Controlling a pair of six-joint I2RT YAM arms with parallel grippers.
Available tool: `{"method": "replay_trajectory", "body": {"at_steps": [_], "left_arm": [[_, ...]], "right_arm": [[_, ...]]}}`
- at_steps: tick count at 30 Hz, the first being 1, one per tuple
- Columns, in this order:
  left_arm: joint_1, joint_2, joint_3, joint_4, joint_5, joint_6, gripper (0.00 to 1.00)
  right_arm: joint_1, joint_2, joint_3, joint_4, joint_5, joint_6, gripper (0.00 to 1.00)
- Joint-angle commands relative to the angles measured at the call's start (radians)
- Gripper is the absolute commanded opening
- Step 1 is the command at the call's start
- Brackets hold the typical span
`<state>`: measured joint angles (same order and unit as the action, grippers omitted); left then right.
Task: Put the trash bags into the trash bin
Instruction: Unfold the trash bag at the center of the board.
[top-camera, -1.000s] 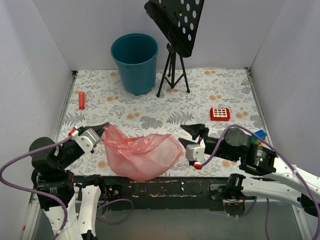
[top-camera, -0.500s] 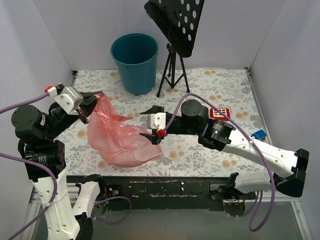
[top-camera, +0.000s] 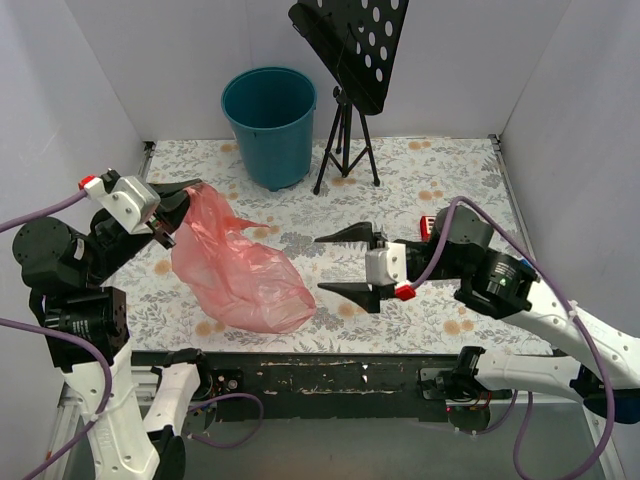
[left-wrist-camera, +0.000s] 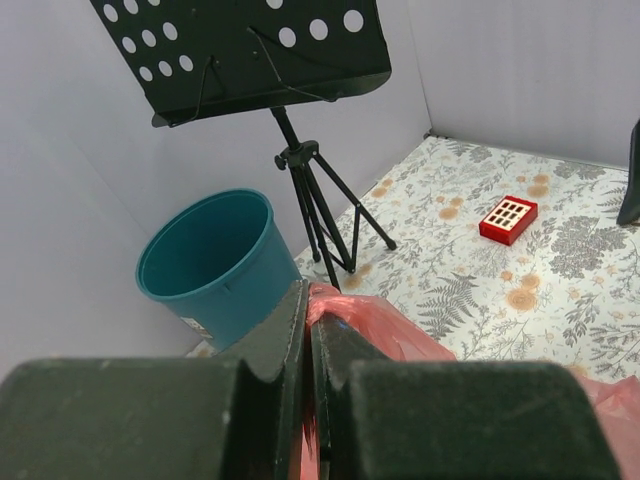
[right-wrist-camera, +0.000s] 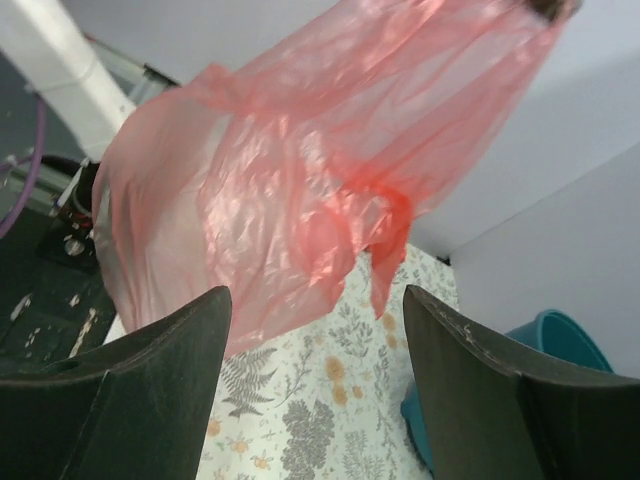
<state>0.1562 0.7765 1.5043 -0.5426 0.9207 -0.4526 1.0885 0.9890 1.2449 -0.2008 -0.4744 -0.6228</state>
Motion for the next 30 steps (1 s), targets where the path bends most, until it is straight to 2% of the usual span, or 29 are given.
{"method": "replay_trajectory", "body": {"at_steps": [1,11,15,18,19,20,21,23,26,30], "left_arm": [[0.006,0.020,0.043,0.013,-0.036,-0.037,0.00],[0.005,0.021,0.059,0.013,-0.055,-0.061,0.00],[0.006,0.023,0.059,0.021,-0.078,-0.096,0.00],[0.006,0.011,0.059,0.020,-0.085,-0.107,0.00],[0.006,0.004,0.054,0.012,-0.083,-0.104,0.00],[0.006,-0.003,0.053,-0.005,-0.079,-0.089,0.00],[0.006,-0.011,0.056,-0.040,-0.065,-0.049,0.00],[0.006,-0.020,0.074,-0.173,-0.037,0.044,0.00],[0.006,-0.042,0.079,-0.399,-0.031,0.237,0.00],[0.006,-0.069,0.008,-0.675,-0.109,0.529,0.00]], "right_arm": [[0.002,0.046,-0.079,-0.046,-0.075,-0.098,0.78],[0.039,0.108,-0.081,0.044,-0.084,-0.016,0.85],[0.074,0.141,-0.120,0.124,0.047,0.044,0.85],[0.105,0.190,-0.160,0.254,0.302,0.101,0.82],[0.106,0.218,-0.163,0.308,0.406,0.132,0.79],[0.103,0.246,-0.154,0.357,0.560,0.147,0.72],[0.087,0.264,-0.145,0.413,0.644,0.150,0.58],[0.019,0.298,-0.099,0.471,0.655,0.153,0.37],[-0.099,0.347,0.014,0.428,0.645,0.199,0.03],[-0.185,0.321,0.016,0.442,0.675,0.210,0.01]]}}
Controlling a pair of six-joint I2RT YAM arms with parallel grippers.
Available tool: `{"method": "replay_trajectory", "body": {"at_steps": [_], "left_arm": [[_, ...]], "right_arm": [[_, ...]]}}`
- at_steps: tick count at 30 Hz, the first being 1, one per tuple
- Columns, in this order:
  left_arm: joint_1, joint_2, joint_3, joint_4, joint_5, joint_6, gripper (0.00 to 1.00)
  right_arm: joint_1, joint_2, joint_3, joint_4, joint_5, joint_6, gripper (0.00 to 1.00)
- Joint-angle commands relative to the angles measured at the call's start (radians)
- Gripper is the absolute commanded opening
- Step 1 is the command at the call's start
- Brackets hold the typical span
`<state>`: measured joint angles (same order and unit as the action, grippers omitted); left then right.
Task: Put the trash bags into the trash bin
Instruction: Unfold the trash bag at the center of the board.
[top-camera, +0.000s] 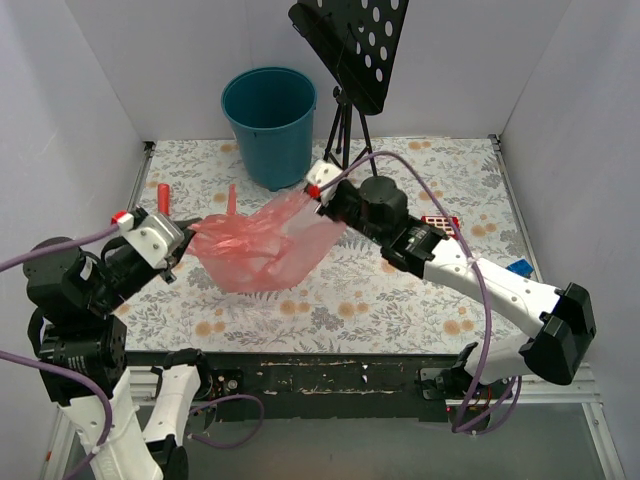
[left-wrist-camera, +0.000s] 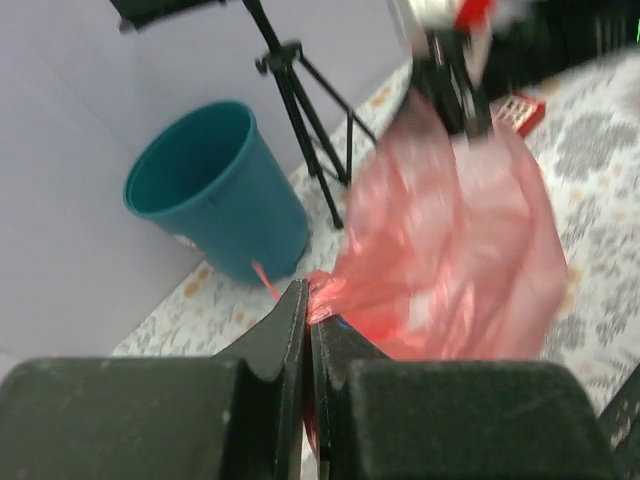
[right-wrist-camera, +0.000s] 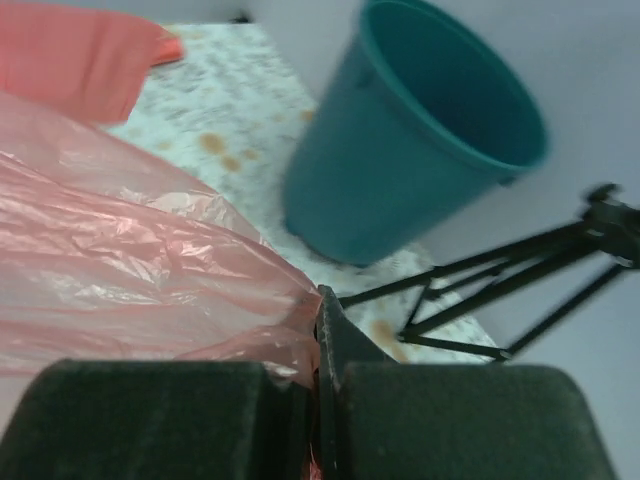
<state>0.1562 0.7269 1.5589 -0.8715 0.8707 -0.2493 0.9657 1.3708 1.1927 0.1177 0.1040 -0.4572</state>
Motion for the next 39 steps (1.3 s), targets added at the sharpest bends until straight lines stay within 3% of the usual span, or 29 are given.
{"method": "replay_trajectory", "body": {"at_steps": [1,6,9,14,19,22,24,26,27,29,30,31,32,33,34,35,36,37,39], "left_arm": [[0.006,-0.026,-0.075,-0.369,-0.099,0.356,0.00],[0.006,-0.053,-0.221,-0.305,-0.292,0.349,0.00],[0.006,-0.040,-0.263,-0.226,-0.349,0.207,0.00],[0.006,0.054,-0.345,-0.245,-0.340,-0.069,0.00],[0.006,0.178,-0.436,-0.173,-0.326,-0.175,0.00],[0.005,0.297,-0.432,-0.023,-0.470,-0.223,0.00],[0.006,0.429,-0.323,0.055,-0.655,-0.234,0.00],[0.006,0.584,-0.109,0.077,-0.833,-0.281,0.00],[0.006,0.668,0.026,0.059,-0.920,-0.306,0.00],[0.008,0.822,0.479,-0.013,-0.960,-0.356,0.00],[0.006,0.888,0.680,-0.050,-0.932,-0.370,0.00],[0.008,0.955,0.913,-0.067,-0.893,-0.390,0.00],[0.008,0.989,1.079,-0.040,-0.819,-0.409,0.00],[0.006,0.973,1.122,0.056,-0.753,-0.424,0.00],[0.008,0.901,1.054,0.191,-0.695,-0.450,0.00],[0.008,0.796,0.894,0.411,-0.626,-0.482,0.00],[0.008,0.648,0.648,0.644,-0.562,-0.498,0.00],[0.008,0.520,0.437,0.977,-0.470,-0.493,0.00],[0.008,0.395,0.263,1.106,-0.241,-0.417,0.00]], "right_arm": [[-0.076,-0.071,0.062,0.117,0.095,0.042,0.01],[-0.114,-0.140,0.013,0.062,0.089,0.048,0.01],[-0.116,-0.176,-0.019,0.021,0.050,0.054,0.01],[-0.095,-0.200,-0.085,-0.100,-0.136,0.065,0.01],[-0.074,-0.075,-0.062,-0.182,-0.237,0.106,0.01],[-0.074,0.107,0.062,-0.173,-0.131,0.074,0.01],[-0.077,0.283,0.256,-0.196,0.000,0.013,0.01],[-0.094,0.526,0.642,-0.248,0.130,-0.020,0.01],[-0.111,0.612,0.820,-0.278,0.157,-0.017,0.01],[-0.136,0.782,1.255,-0.293,0.174,-0.008,0.01],[-0.136,0.838,1.380,-0.217,0.187,-0.050,0.01],[-0.130,0.843,1.430,-0.035,0.194,-0.095,0.01],[-0.118,0.806,1.394,0.150,0.169,-0.154,0.01],[-0.101,0.731,1.290,0.347,0.108,-0.210,0.01],[-0.085,0.659,1.169,0.513,0.052,-0.266,0.01],[-0.062,0.601,1.120,0.610,-0.007,-0.312,0.01],[-0.039,0.575,1.127,0.635,-0.053,-0.371,0.01],[-0.012,0.567,1.146,0.673,-0.069,-0.439,0.01],[0.024,0.528,1.084,0.819,-0.082,-0.573,0.01]]}}
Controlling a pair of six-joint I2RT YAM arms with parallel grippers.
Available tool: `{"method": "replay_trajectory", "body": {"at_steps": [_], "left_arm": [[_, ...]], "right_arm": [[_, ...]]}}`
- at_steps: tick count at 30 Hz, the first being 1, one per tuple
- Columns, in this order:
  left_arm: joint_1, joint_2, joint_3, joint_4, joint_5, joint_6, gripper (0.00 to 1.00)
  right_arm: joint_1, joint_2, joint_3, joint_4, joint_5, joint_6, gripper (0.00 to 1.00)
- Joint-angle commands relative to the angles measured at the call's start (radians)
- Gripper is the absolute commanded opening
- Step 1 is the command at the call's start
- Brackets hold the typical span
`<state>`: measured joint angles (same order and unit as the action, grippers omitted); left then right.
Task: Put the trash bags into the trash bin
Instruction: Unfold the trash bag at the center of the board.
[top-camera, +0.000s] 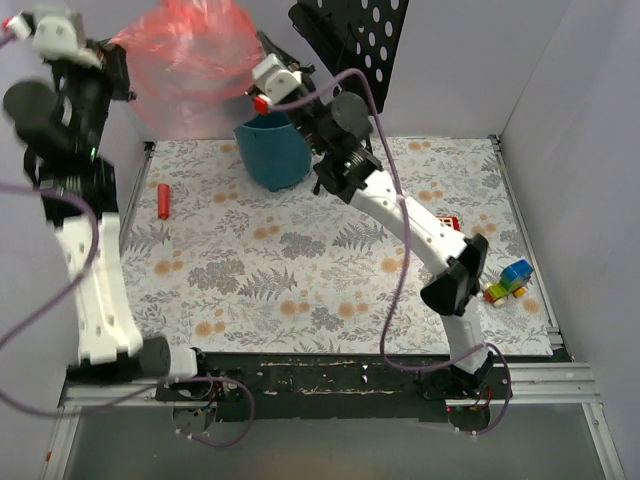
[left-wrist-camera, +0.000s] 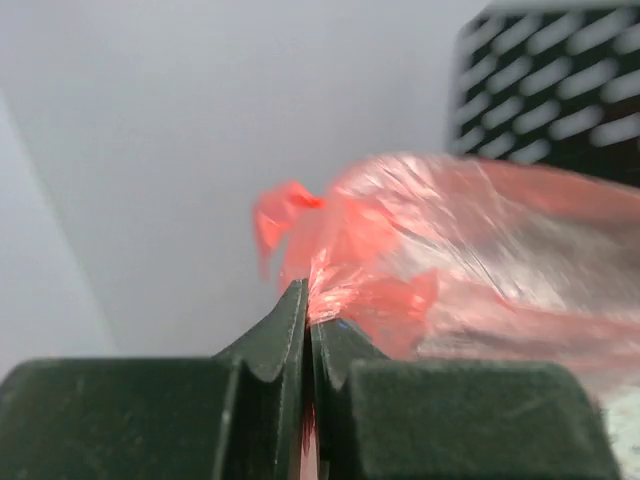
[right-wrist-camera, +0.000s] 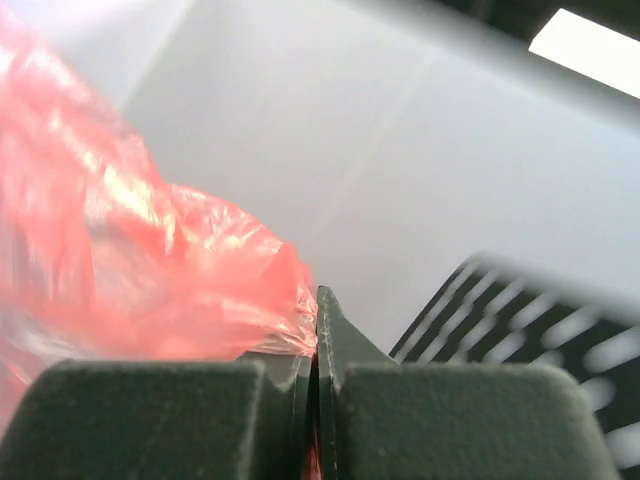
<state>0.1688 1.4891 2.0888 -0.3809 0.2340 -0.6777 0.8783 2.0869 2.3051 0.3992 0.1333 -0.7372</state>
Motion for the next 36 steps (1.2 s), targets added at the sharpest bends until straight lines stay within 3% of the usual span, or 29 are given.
{"method": "replay_trajectory", "body": {"at_steps": [1,3,4,5,6,7,8,9,10,11,13,16,19,24,27,30,33,36], "left_arm": [[-0.006,-0.419,-0.330,0.616,0.503,0.032,0.00],[-0.005,-0.525,-0.590,0.578,0.733,0.135,0.00],[-0.006,-0.565,-0.736,0.501,0.848,0.247,0.00],[-0.011,-0.585,-0.868,0.267,0.963,0.412,0.00],[-0.053,-0.557,-0.878,-0.290,0.970,0.866,0.00],[-0.200,-0.500,-0.825,-0.765,0.861,1.287,0.00],[-0.439,-0.440,-0.741,-0.924,0.734,1.311,0.00],[-0.653,-0.416,-0.709,-0.909,0.650,1.029,0.00],[-0.777,-0.414,-0.705,-0.859,0.607,0.771,0.00],[-0.819,-0.432,-0.716,-0.833,0.622,0.571,0.00],[-0.793,-0.481,-0.749,-0.804,0.685,0.508,0.00],[-0.785,-0.481,-0.771,-0.750,0.662,0.411,0.00],[-0.775,-0.474,-0.792,-0.693,0.667,0.350,0.00],[-0.764,-0.515,-0.871,-0.613,0.417,0.196,0.00],[-0.685,-0.598,-0.918,-0.598,0.320,0.129,0.00],[-0.622,-0.659,-0.973,-0.534,0.417,0.095,0.00],[-0.493,-0.620,-0.997,-0.410,0.580,-0.012,0.00],[-0.419,-0.551,-0.986,-0.279,0.675,-0.127,0.00]], "right_arm": [[0.119,-0.229,-0.114,0.615,-0.106,-0.345,0.01],[0.099,-0.354,-0.461,0.729,-0.039,-0.375,0.01],[0.068,-0.435,-0.792,0.686,-0.020,-0.364,0.01],[0.033,-0.508,-0.978,0.527,-0.058,-0.310,0.01],[-0.004,-0.575,-1.112,0.003,-0.240,-0.219,0.01],[-0.036,-0.600,-1.077,-0.617,-0.595,-0.311,0.01],[-0.024,-0.629,-1.105,-0.974,-0.697,-0.341,0.01],[0.023,-0.712,-1.140,-1.034,-0.719,-0.174,0.01],[0.072,-0.805,-1.176,-1.071,-0.806,-0.087,0.01],[0.123,-0.959,-1.209,-1.082,-0.854,-0.064,0.01],[0.215,-1.160,-1.331,-0.882,-0.695,0.121,0.01],[0.217,-1.240,-1.337,-0.974,-0.629,-0.017,0.01],[0.217,-1.214,-1.256,-1.056,-0.591,-0.016,0.01],[0.190,-1.209,-1.279,-1.027,-0.511,0.187,0.01],[0.095,-1.226,-1.342,-1.058,-0.620,0.266,0.01],[0.083,-1.167,-1.325,-1.112,-0.713,0.217,0.01],[0.083,-1.067,-1.274,-1.146,-0.754,0.083,0.01],[0.083,-0.889,-1.231,-1.168,-0.778,0.151,0.01]]}}
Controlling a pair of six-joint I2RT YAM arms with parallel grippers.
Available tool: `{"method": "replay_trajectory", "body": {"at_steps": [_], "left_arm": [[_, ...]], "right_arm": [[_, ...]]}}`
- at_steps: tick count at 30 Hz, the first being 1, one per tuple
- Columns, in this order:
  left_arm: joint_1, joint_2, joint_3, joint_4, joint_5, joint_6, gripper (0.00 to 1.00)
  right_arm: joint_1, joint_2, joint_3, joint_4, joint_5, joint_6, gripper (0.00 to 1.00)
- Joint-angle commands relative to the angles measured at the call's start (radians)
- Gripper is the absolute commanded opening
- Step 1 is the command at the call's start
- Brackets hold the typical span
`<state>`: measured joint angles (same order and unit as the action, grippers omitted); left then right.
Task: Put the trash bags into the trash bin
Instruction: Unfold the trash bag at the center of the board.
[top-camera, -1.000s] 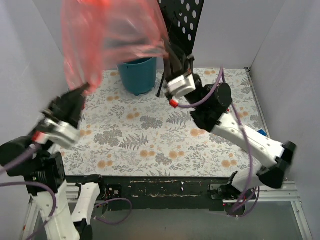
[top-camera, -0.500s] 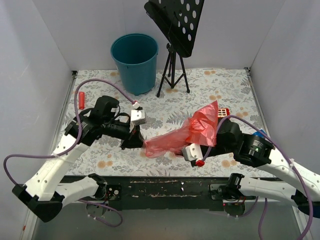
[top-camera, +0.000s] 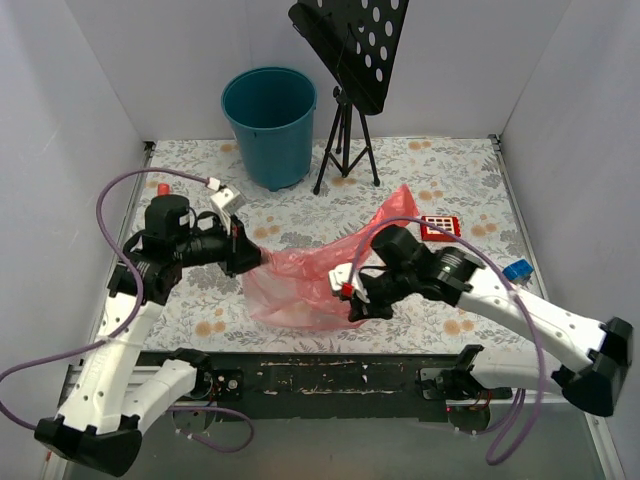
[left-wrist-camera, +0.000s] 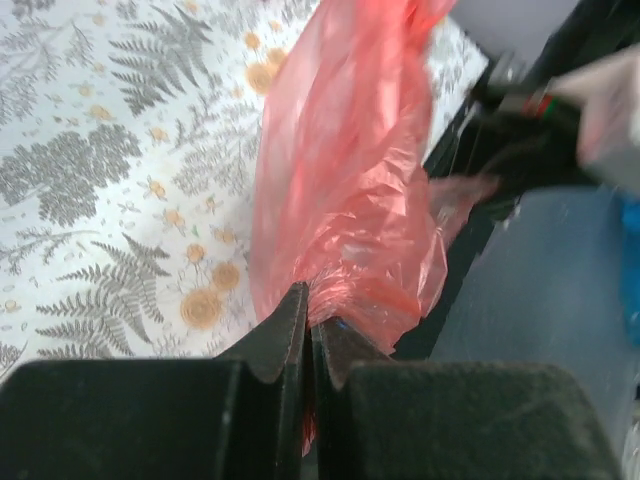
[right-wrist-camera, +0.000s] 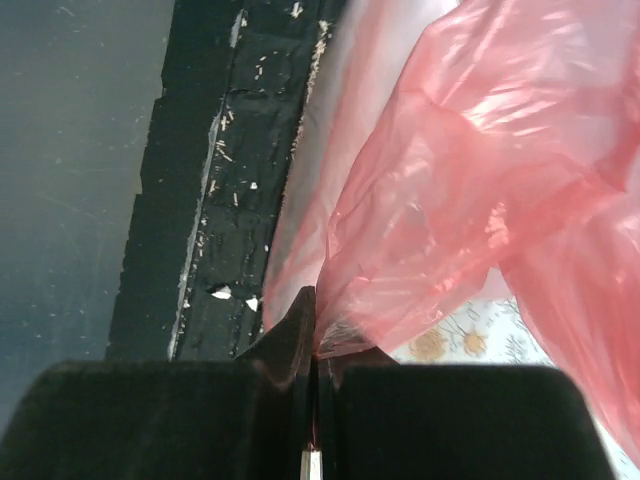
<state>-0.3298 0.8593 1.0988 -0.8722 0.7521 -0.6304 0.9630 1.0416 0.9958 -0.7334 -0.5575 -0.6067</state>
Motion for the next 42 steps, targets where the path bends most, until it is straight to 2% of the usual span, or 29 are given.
{"method": "replay_trajectory", "body": {"at_steps": [1,4,6,9,11,14,16,18,21,25,28,30,33,36,38,40,41,42], "left_arm": [[0.081,0.095,0.004,0.231,0.177,-0.184,0.00],[0.080,0.119,0.016,0.233,0.228,-0.195,0.00],[0.080,0.118,0.041,0.193,0.172,-0.209,0.00],[0.081,0.081,0.072,0.089,-0.102,-0.195,0.00],[0.080,0.046,0.072,0.038,-0.308,-0.160,0.00],[0.098,0.029,0.078,-0.002,-0.633,-0.115,0.00],[0.139,0.037,0.084,-0.011,-0.779,-0.094,0.00],[0.172,0.032,0.081,-0.008,-0.807,-0.098,0.00],[0.237,0.009,0.053,0.005,-0.766,-0.123,0.00],[0.298,-0.023,-0.023,0.018,-0.838,-0.143,0.00],[0.302,-0.013,-0.063,0.065,-0.823,-0.108,0.00],[0.301,0.070,-0.024,0.128,-0.858,-0.054,0.00],[0.304,0.274,0.225,0.191,-0.985,-0.013,0.00],[0.302,0.461,0.642,0.246,-0.998,0.063,0.00],[0.304,0.594,0.985,0.282,-0.988,0.118,0.00],[0.304,0.725,1.341,0.343,-0.939,0.196,0.00],[0.301,0.759,1.471,0.399,-0.903,0.224,0.00],[0.302,0.755,1.504,0.498,-0.846,0.260,0.00]], "right_arm": [[-0.003,0.219,0.090,-0.049,-0.122,0.048,0.01],[-0.007,0.319,0.104,0.009,-0.237,0.149,0.01],[-0.007,0.339,0.144,0.063,-0.204,0.173,0.01],[-0.030,0.400,0.298,0.058,-0.102,0.166,0.01],[-0.053,0.438,0.423,0.087,-0.006,0.220,0.01],[-0.055,0.480,0.530,0.202,0.368,0.315,0.01],[-0.061,0.526,0.607,0.219,0.506,0.323,0.01],[-0.061,0.578,0.668,0.212,0.551,0.314,0.01],[-0.060,0.646,0.701,0.207,0.582,0.312,0.01],[-0.066,0.731,0.713,0.242,0.599,0.306,0.01],[-0.070,0.805,0.765,0.343,0.593,0.263,0.01],[-0.072,0.891,0.869,0.437,0.606,0.197,0.01],[-0.078,1.055,1.138,0.615,0.704,0.079,0.01],[-0.089,1.219,1.476,0.919,0.752,-0.074,0.01],[-0.087,1.246,1.529,1.233,0.658,-0.216,0.01],[-0.087,1.189,1.483,1.486,0.470,-0.315,0.01],[-0.078,1.160,1.471,1.556,0.393,-0.368,0.01],[-0.069,1.128,1.465,1.592,0.333,-0.416,0.01]]}}
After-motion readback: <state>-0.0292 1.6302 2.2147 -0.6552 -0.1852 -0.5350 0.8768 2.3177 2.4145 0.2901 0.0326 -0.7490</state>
